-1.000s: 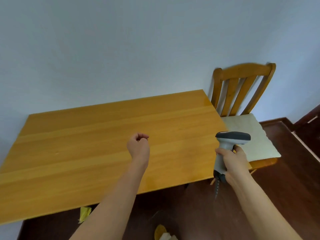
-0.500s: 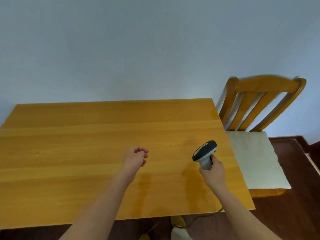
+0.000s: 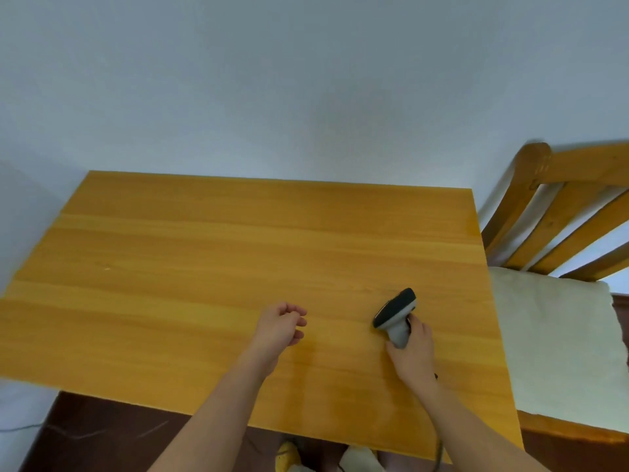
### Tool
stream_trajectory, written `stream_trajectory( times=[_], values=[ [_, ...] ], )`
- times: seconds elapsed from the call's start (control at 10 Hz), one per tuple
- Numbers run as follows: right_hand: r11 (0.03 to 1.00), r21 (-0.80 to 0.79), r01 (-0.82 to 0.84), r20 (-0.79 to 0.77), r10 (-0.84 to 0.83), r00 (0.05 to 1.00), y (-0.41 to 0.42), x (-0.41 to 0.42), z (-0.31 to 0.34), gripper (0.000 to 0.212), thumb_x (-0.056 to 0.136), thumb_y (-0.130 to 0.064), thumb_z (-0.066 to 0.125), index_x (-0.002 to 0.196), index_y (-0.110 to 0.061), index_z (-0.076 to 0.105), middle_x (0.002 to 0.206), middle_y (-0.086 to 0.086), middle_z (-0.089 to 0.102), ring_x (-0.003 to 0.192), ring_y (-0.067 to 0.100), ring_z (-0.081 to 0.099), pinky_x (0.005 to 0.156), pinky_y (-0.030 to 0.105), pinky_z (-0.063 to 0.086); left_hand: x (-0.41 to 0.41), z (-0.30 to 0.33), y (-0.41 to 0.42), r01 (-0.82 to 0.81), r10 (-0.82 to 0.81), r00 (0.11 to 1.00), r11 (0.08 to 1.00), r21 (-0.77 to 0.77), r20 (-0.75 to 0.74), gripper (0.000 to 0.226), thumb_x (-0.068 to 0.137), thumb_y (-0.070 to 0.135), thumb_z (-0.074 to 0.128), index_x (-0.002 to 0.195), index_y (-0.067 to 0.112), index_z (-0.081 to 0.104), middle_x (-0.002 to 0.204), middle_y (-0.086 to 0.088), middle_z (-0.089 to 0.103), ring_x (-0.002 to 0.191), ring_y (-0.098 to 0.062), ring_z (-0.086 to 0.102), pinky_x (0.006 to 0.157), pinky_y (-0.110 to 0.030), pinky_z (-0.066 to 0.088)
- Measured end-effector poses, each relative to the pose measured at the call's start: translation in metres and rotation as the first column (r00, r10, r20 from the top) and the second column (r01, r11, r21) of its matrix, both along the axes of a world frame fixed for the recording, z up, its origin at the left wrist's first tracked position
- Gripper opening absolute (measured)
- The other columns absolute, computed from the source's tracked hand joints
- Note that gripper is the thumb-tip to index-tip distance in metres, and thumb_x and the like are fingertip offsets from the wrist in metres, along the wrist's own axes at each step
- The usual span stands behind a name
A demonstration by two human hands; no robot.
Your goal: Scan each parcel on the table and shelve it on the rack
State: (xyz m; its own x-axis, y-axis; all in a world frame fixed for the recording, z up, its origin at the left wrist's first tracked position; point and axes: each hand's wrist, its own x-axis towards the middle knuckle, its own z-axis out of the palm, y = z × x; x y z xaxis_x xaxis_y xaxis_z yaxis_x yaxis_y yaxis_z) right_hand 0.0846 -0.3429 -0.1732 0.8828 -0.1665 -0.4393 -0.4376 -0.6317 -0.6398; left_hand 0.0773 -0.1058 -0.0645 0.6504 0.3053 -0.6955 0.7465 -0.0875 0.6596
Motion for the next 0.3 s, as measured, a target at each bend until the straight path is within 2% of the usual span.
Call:
stream_trajectory(
  times=[0.2,0.3],
  values=[
    [0.987,-0.119,-0.106,-0.122,0.092,0.988,-0.008,0.004,-0.003,0.093,0.078,-0.032,0.081,0.151,-0.015,0.026,0.138,0.014,0.042,0.126,0.034,0.042,0.098,0.046,0.044,0.001,0.010,-0.002,-0.004,0.004,1.000,1.000,-0.001,0.020,0.020,0.099,0.008,0.043,0.096,0.010,0.063,0.092,-0.008,0.063,0.069,-0.019,0.055,0.066,-0.028,0.049],
    [0.982,-0.127,-0.143,-0.225,0.112,0.968,-0.012,0.008,0.001,0.103,0.075,-0.039,0.083,0.152,-0.012,0.022,0.143,0.016,0.038,0.131,0.035,0.038,0.104,0.044,0.041,-0.001,0.018,-0.002,0.013,-0.012,0.999,1.000,-0.018,0.035,0.019,0.098,0.008,0.044,0.096,0.011,0.063,0.093,-0.007,0.064,0.068,-0.019,0.056,0.064,-0.026,0.050]
  ],
)
